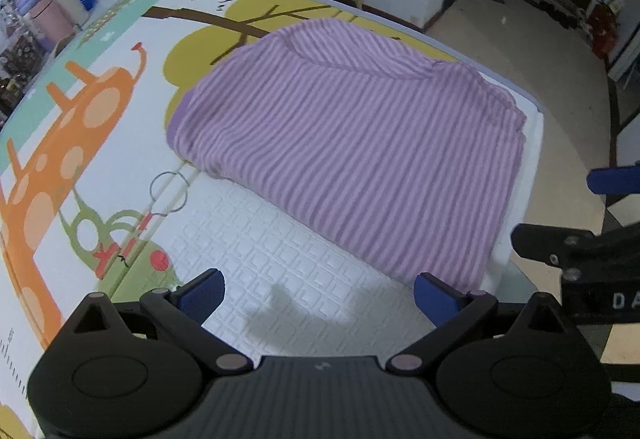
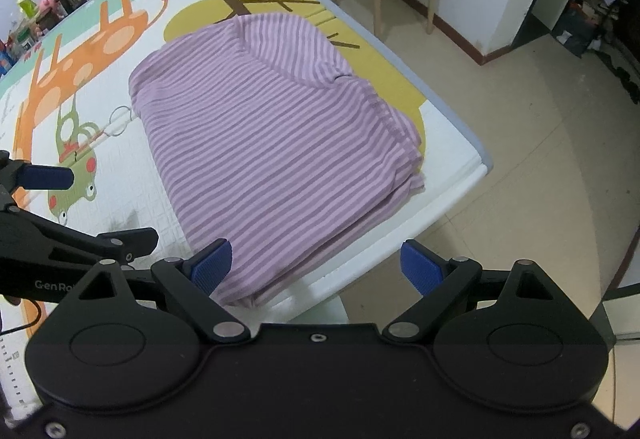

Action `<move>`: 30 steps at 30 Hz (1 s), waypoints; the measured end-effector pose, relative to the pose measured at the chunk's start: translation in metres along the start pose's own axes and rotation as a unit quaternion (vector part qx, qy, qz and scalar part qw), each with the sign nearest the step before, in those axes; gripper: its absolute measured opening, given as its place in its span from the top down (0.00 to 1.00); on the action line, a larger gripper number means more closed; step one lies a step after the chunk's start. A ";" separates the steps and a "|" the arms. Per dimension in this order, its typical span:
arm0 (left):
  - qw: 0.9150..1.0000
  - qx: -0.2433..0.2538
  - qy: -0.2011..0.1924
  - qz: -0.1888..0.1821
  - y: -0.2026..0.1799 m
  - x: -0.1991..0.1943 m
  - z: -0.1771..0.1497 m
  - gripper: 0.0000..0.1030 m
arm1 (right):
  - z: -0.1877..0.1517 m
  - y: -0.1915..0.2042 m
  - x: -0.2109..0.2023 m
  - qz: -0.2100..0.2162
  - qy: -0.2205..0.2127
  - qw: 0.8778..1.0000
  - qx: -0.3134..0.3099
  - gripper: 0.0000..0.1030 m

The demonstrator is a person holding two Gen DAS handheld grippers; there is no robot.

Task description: Fold clothes

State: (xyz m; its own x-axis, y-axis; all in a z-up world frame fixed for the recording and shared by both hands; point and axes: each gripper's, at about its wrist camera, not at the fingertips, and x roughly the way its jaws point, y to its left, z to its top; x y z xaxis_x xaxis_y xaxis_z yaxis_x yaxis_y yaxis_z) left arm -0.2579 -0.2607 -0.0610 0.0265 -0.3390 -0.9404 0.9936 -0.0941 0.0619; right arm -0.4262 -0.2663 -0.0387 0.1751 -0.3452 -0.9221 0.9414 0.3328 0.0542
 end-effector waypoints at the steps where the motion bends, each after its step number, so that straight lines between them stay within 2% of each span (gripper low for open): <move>1: 1.000 -0.001 0.001 -0.002 0.000 0.001 0.000 0.01 | 0.000 0.000 0.000 0.000 0.000 1.000 0.000 0.12; 30: 1.000 -0.006 0.011 -0.010 -0.002 0.004 -0.003 0.01 | 0.000 -0.004 0.002 -0.004 0.006 1.000 0.002 0.12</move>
State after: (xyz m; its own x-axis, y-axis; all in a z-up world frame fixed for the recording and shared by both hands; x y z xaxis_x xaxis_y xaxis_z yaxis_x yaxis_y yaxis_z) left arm -0.2597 -0.2592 -0.0657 0.0099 -0.3162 -0.9486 0.9951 -0.0899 0.0403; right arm -0.4292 -0.2687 -0.0411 0.1651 -0.3379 -0.9266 0.9437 0.3272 0.0488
